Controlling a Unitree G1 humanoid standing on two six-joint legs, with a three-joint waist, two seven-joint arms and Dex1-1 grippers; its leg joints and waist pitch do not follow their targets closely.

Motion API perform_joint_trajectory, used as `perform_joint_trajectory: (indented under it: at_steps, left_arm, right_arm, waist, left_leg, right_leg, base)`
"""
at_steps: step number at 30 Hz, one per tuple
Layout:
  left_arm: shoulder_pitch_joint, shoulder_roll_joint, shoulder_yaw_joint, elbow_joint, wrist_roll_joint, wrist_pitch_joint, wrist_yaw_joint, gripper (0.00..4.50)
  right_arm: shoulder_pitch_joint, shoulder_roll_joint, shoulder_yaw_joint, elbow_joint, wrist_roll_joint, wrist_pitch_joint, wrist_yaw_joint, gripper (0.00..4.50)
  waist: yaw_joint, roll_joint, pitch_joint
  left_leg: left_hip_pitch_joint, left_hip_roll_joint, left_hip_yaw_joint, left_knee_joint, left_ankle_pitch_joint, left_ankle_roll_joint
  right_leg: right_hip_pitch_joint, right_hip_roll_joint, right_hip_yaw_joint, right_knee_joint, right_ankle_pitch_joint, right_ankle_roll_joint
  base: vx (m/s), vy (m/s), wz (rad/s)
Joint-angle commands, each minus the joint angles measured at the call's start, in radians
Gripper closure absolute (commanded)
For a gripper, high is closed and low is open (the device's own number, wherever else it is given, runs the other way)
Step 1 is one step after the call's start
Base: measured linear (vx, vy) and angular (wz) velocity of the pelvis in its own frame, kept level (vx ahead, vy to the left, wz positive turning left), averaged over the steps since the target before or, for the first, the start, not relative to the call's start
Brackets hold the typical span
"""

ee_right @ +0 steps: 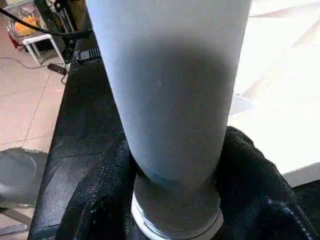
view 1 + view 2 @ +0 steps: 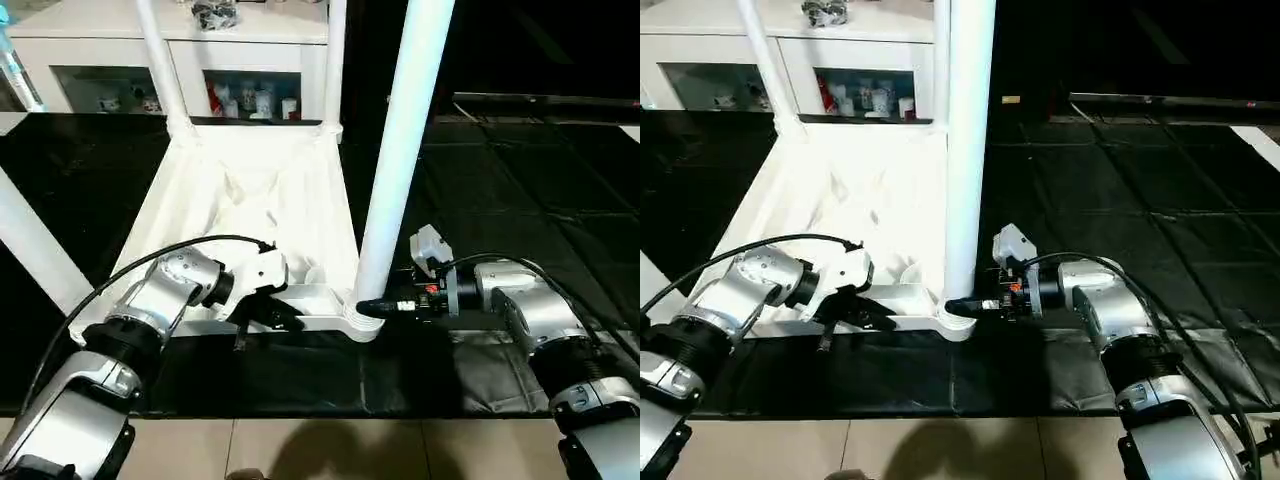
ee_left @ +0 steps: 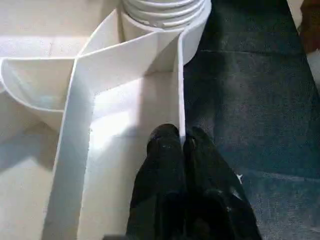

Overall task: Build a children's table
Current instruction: Rotate leg to tighten

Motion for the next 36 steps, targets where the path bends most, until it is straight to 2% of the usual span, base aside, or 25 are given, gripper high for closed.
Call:
perform_joint_trajectory:
  at_steps: [1,2,3,5,6,7,8,9,10,13,15,16,19,20,21,22,23,25,29,30,31,32,34,35,36]
  left_arm:
    - [-0.04,-0.062,-0.006,0.022,0.01,0.056,0.059,4.5]
    - [-0.069,-0.116,0.015,0.054,0.005,0.089,0.139,4.5]
    - [-0.074,-0.127,0.02,0.061,0.003,0.095,0.156,4.5]
    - [-0.093,-0.163,0.035,0.078,-0.004,0.12,0.202,4.5]
    - [-0.104,-0.189,0.045,0.088,-0.009,0.137,0.235,4.5]
    - [-0.113,-0.207,0.05,0.096,-0.009,0.147,0.257,4.5]
    - [-0.13,-0.238,0.059,0.112,-0.008,0.163,0.305,4.5]
    - [-0.149,-0.27,0.075,0.133,-0.01,0.18,0.365,4.5]
    - [-0.161,-0.288,0.088,0.148,-0.008,0.192,0.399,4.5]
    - [-0.197,-0.33,0.119,0.193,0.0,0.199,0.485,4.5]
    - [-0.205,-0.337,0.123,0.203,0.009,0.192,0.505,4.5]
    - [-0.208,-0.34,0.126,0.207,0.014,0.19,0.512,4.5]
    - [-0.208,-0.337,0.123,0.208,0.02,0.187,0.51,4.5]
    - [-0.204,-0.325,0.114,0.206,0.031,0.178,0.5,4.5]
    - [-0.203,-0.324,0.113,0.206,0.031,0.177,0.498,4.5]
    - [-0.199,-0.316,0.11,0.203,0.034,0.171,0.489,4.5]
    - [-0.192,-0.303,0.107,0.202,0.041,0.157,0.477,4.5]
    - [-0.182,-0.281,0.1,0.203,0.054,0.133,0.459,4.5]
    - [-0.174,-0.259,0.103,0.204,0.059,0.119,0.445,4.5]
    - [-0.171,-0.245,0.102,0.203,0.064,0.107,0.435,4.5]
    - [-0.169,-0.237,0.103,0.202,0.065,0.101,0.428,4.5]
    - [-0.167,-0.228,0.104,0.202,0.065,0.093,0.422,4.5]
    - [-0.164,-0.213,0.109,0.205,0.066,0.08,0.412,4.5]
    - [-0.16,-0.204,0.109,0.203,0.067,0.07,0.404,4.5]
    - [-0.158,-0.198,0.109,0.203,0.069,0.062,0.397,4.5]
  right_arm:
    - [0.022,0.027,-0.002,0.005,-0.021,0.03,-0.091,2.5]
    - [0.028,0.051,-0.001,0.017,-0.066,0.044,-0.218,2.5]
    - [0.029,0.057,-0.002,0.02,-0.074,0.049,-0.246,2.5]
    - [0.02,0.095,-0.03,0.027,-0.065,0.094,-0.335,2.52]
    - [0.006,0.122,-0.048,0.043,-0.063,0.127,-0.407,2.53]
    - [-0.009,0.143,-0.061,0.062,-0.063,0.144,-0.462,2.54]
    - [-0.039,0.181,-0.083,0.102,-0.064,0.167,-0.558,2.54]
    - [-0.07,0.218,-0.102,0.144,-0.059,0.172,-0.634,2.54]
    - [-0.083,0.238,-0.113,0.16,-0.058,0.172,-0.669,2.54]
    - [-0.123,0.286,-0.112,0.204,-0.098,0.15,-0.773,2.54]
    - [-0.134,0.302,-0.111,0.213,-0.109,0.145,-0.794,2.54]
    - [-0.14,0.31,-0.106,0.216,-0.126,0.132,-0.81,2.54]
    - [-0.143,0.313,-0.103,0.219,-0.135,0.127,-0.814,2.54]
    - [-0.146,0.319,-0.109,0.225,-0.13,0.128,-0.799,2.19]
    - [-0.146,0.318,-0.108,0.225,-0.131,0.127,-0.798,1.98]
    - [-0.144,0.316,-0.104,0.224,-0.135,0.117,-0.788,1.84]
    - [-0.138,0.309,-0.091,0.217,-0.144,0.094,-0.764,1.82]
    - [-0.126,0.298,-0.102,0.203,-0.137,0.069,-0.754,1.63]
    - [-0.106,0.278,-0.102,0.183,-0.155,0.019,-0.754,1.35]
    - [-0.094,0.275,-0.121,0.173,-0.157,-0.008,-0.787,1.27]
    - [-0.092,0.262,-0.11,0.169,-0.173,0.013,-0.793,1.0]
    - [-0.087,0.251,-0.107,0.159,-0.188,0.048,-0.82,0.94]
    - [-0.096,0.228,-0.079,0.158,-0.239,0.181,-0.866,0.87]
    - [-0.087,0.221,-0.083,0.14,-0.233,0.191,-0.853,0.87]
    - [-0.08,0.216,-0.088,0.128,-0.226,0.187,-0.836,0.6]
  waist:
    - [-0.009,0.009,-0.067]
    - [-0.013,0.007,-0.065]
    - [-0.014,0.006,-0.064]
    - [-0.022,0.006,-0.063]
    - [-0.027,0.012,-0.061]
    - [-0.034,0.009,-0.059]
    - [-0.046,0.01,-0.06]
    - [-0.057,0.015,-0.06]
    - [-0.067,0.01,-0.061]
    - [-0.075,0.011,-0.062]
    - [-0.081,0.009,-0.066]
    - [-0.081,0.002,-0.068]
    - [-0.08,0.006,-0.072]
    - [-0.079,0.007,-0.075]
    - [-0.079,0.007,-0.072]
    - [-0.08,-0.004,-0.07]
    - [-0.078,0.003,-0.07]
    - [-0.078,0.004,-0.068]
    - [-0.076,0.006,-0.069]
    - [-0.075,0.007,-0.071]
    - [-0.076,0.003,-0.07]
    - [-0.075,0.006,-0.071]
    - [-0.077,0.007,-0.069]
    - [-0.077,0.006,-0.069]
    - [-0.075,0.006,-0.07]
  left_leg:
    - [0.014,0.03,-0.003,-0.07,-0.224,0.02]
    - [0.014,0.027,-0.004,-0.07,-0.232,0.01]
    - [0.013,0.026,-0.005,-0.072,-0.234,0.005]
    - [0.005,0.023,-0.012,-0.075,-0.247,-0.001]
    - [0.008,0.02,-0.013,-0.076,-0.264,-0.002]
    - [0.009,0.018,-0.012,-0.075,-0.275,0.0]
    - [0.011,0.016,-0.014,-0.075,-0.285,-0.003]
    - [0.009,0.014,-0.017,-0.074,-0.289,-0.013]
    - [0.005,0.01,-0.019,-0.073,-0.289,-0.012]
    - [0.005,0.008,-0.018,-0.071,-0.274,0.002]
    - [0.004,0.008,-0.015,-0.07,-0.25,0.018]
    - [0.002,0.011,-0.013,-0.07,-0.229,0.028]
    - [-0.003,0.012,-0.012,-0.068,-0.184,0.041]
    - [-0.006,0.013,-0.012,-0.067,-0.156,0.048]
    - [-0.007,0.013,-0.01,-0.067,-0.152,0.057]
    - [-0.007,0.013,-0.008,-0.067,-0.158,0.061]
    - [-0.006,0.013,-0.009,-0.066,-0.168,0.061]
    - [-0.004,0.015,-0.009,-0.069,-0.181,0.059]
    - [-0.002,0.018,-0.009,-0.07,-0.186,0.056]
    - [-0.002,0.02,-0.009,-0.071,-0.175,0.053]
    - [-0.003,0.019,-0.009,-0.071,-0.175,0.052]
    - [-0.003,0.019,-0.009,-0.071,-0.168,0.053]
    - [-0.002,0.019,-0.01,-0.073,-0.166,0.048]
    - [-0.002,0.018,-0.009,-0.073,-0.166,0.046]
    - [-0.002,0.02,-0.009,-0.073,-0.171,0.046]
  right_leg:
    - [0.044,-0.072,0.056,-0.086,-0.3,-0.181]
    - [0.045,-0.073,0.056,-0.086,-0.316,-0.18]
    - [0.047,-0.073,0.055,-0.089,-0.33,-0.175]
    - [0.056,-0.076,0.049,-0.096,-0.406,-0.137]
    - [0.054,-0.078,0.046,-0.105,-0.453,-0.118]
    - [0.051,-0.076,0.045,-0.11,-0.47,-0.113]
    - [0.052,-0.076,0.044,-0.113,-0.489,-0.108]
    - [0.05,-0.076,0.041,-0.111,-0.493,-0.111]
    - [0.057,-0.074,0.036,-0.115,-0.505,-0.1]
    - [0.055,-0.074,0.036,-0.118,-0.487,-0.101]
    - [0.056,-0.071,0.04,-0.113,-0.423,-0.121]
    - [0.056,-0.072,0.043,-0.107,-0.377,-0.139]
    - [0.062,-0.071,0.046,-0.095,-0.29,-0.169]
    - [0.063,-0.071,0.047,-0.088,-0.236,-0.185]
    - [0.063,-0.071,0.046,-0.088,-0.225,-0.191]
    - [0.062,-0.07,0.046,-0.091,-0.237,-0.189]
    - [0.061,-0.074,0.045,-0.093,-0.27,-0.185]
    - [0.059,-0.074,0.047,-0.097,-0.302,-0.173]
    - [0.057,-0.075,0.048,-0.097,-0.296,-0.172]
    - [0.057,-0.076,0.05,-0.091,-0.259,-0.181]
    - [0.057,-0.074,0.051,-0.09,-0.25,-0.185]
    - [0.058,-0.072,0.05,-0.087,-0.232,-0.195]
    - [0.058,-0.068,0.051,-0.085,-0.219,-0.201]
    - [0.059,-0.069,0.051,-0.085,-0.217,-0.203]
    - [0.06,-0.074,0.053,-0.084,-0.217,-0.199]
  base:
    - [0.0,0.0,0.0]
    - [0.0,0.0,0.0]
    - [0.0,0.0,0.0]
    - [0.0,0.0,0.0]
    - [0.0,0.0,0.0]
    - [0.0,0.0,0.0]
    - [0.0,0.0,0.0]
    - [0.0,0.0,0.0]
    - [0.0,0.0,0.0]
    - [0.0,0.0,0.0]
    - [0.0,0.0,0.0]
    - [0.0,0.0,0.0]
    - [0.0,0.0,0.0]
    - [0.0,0.0,0.0]
    - [0.0,0.0,0.0]
    - [0.0,0.0,0.0]
    - [0.0,0.0,0.0]
    - [0.0,0.0,0.0]
    - [0.0,0.0,0.0]
    - [0.0,0.0,0.0]
    - [0.0,0.0,0.0]
    - [0.0,0.0,0.0]
    - [0.0,0.0,0.0]
    - [0.0,0.0,0.0]
    - [0.0,0.0,0.0]
